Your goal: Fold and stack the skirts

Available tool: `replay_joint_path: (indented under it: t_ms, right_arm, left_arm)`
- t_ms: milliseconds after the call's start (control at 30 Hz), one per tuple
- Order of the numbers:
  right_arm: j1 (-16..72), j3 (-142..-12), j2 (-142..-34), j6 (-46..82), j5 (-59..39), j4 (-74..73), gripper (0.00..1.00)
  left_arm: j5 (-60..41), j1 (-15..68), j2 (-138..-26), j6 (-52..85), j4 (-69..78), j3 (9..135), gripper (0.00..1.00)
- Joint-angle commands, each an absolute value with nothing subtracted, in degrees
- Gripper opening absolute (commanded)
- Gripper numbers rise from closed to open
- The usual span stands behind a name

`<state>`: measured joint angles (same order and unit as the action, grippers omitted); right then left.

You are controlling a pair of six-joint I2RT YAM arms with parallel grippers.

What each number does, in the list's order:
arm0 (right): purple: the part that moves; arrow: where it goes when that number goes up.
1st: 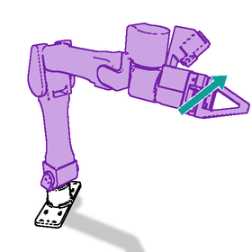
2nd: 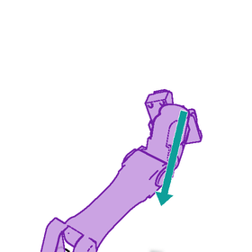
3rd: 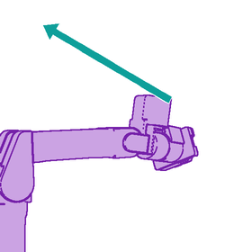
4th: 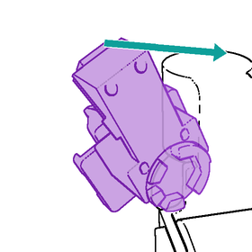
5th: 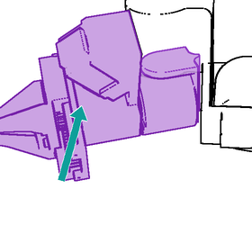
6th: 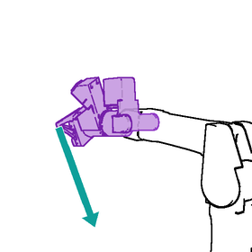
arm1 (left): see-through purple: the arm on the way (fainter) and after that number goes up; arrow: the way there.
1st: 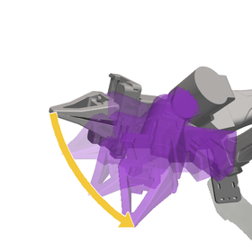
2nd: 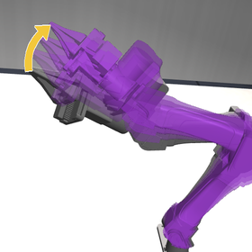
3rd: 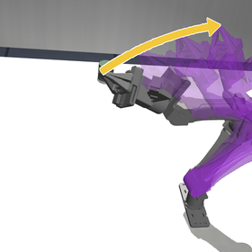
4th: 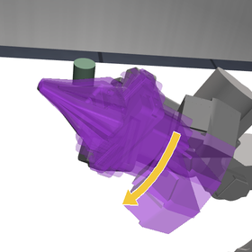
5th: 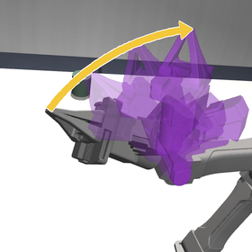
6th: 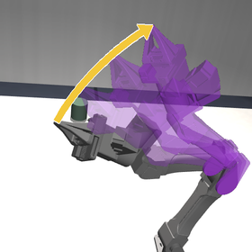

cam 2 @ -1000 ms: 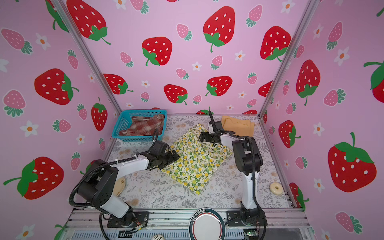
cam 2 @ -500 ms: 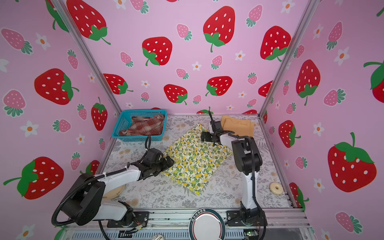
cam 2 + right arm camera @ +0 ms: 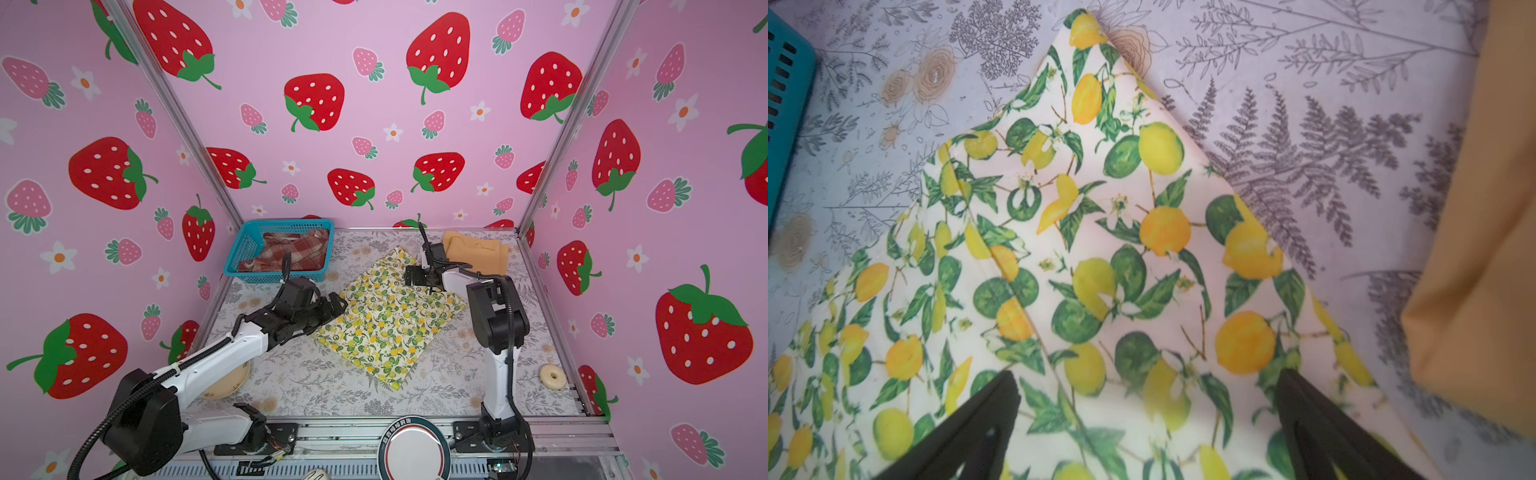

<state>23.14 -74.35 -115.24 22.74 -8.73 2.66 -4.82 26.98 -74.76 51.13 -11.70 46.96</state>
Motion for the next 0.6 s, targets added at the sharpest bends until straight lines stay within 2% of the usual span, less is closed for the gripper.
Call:
replay_joint_path:
  t_ms: [0,233,567]
  right_arm:
    - [23.3,-70.5,-109.6,21.9,-7.7,3.9,1.0]
    - [23.3,-63.1,-105.8,20.8,-4.8,3.8,1.0]
    - [22.2,-57.3,-106.7,21.2,-2.7,1.3,1.0]
  left_arm:
    - [-5.7,26.7,-78.7,50.5,-10.3,47.6,0.99]
    - [-9.0,27.0,-87.0,52.0,-5.0,46.5,0.99]
    - [-5.3,26.7,-86.8,52.2,-5.7,40.2,0.99]
